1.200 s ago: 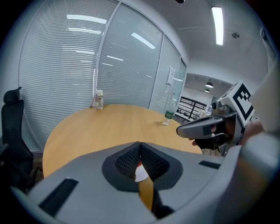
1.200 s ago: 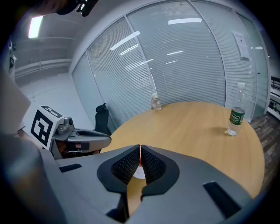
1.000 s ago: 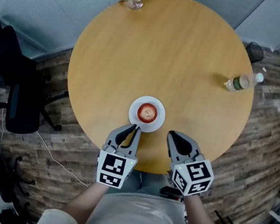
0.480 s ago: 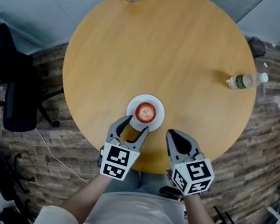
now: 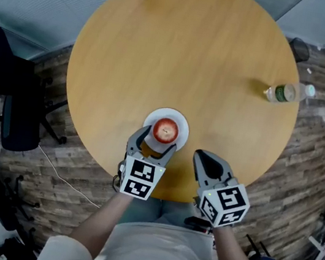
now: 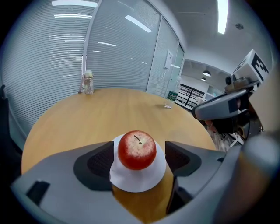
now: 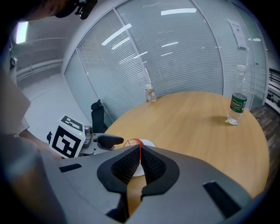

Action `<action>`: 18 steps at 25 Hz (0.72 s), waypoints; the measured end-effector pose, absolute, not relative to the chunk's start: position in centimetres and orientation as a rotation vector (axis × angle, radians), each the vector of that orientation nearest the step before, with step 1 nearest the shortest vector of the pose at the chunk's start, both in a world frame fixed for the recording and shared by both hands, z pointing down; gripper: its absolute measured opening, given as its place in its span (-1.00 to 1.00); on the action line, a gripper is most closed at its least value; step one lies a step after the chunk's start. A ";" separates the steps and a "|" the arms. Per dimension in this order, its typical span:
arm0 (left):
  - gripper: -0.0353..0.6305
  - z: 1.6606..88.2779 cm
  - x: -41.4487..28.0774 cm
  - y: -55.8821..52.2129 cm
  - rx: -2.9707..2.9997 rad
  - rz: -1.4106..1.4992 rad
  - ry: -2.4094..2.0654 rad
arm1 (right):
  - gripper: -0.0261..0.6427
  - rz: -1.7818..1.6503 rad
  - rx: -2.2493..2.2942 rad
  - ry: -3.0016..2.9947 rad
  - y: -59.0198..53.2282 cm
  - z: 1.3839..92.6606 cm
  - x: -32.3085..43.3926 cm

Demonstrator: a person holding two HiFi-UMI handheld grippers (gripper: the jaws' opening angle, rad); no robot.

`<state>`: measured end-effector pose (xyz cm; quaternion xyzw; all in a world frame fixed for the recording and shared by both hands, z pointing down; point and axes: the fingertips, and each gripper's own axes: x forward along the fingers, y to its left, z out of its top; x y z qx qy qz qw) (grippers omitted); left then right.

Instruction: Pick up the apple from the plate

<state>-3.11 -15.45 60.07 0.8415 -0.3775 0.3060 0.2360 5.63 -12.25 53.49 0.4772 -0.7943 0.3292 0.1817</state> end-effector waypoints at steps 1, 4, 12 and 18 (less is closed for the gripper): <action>0.23 60.4 -3.0 -15.5 2.300 0.845 -1.032 | -0.83 0.932 1.347 -2.239 -12.2 53.6 5.7; 0.29 61.0 -2.9 -15.8 2.285 0.861 -1.029 | -0.83 0.940 1.344 -2.231 -12.2 53.8 5.9; 0.31 62.8 -1.9 -16.4 2.270 0.902 -1.019 | -0.83 0.958 1.347 -2.220 -12.2 54.4 6.4; 0.31 63.8 -1.7 -16.6 2.279 0.922 -1.027 | -0.83 0.965 1.350 -2.209 -12.1 54.6 6.7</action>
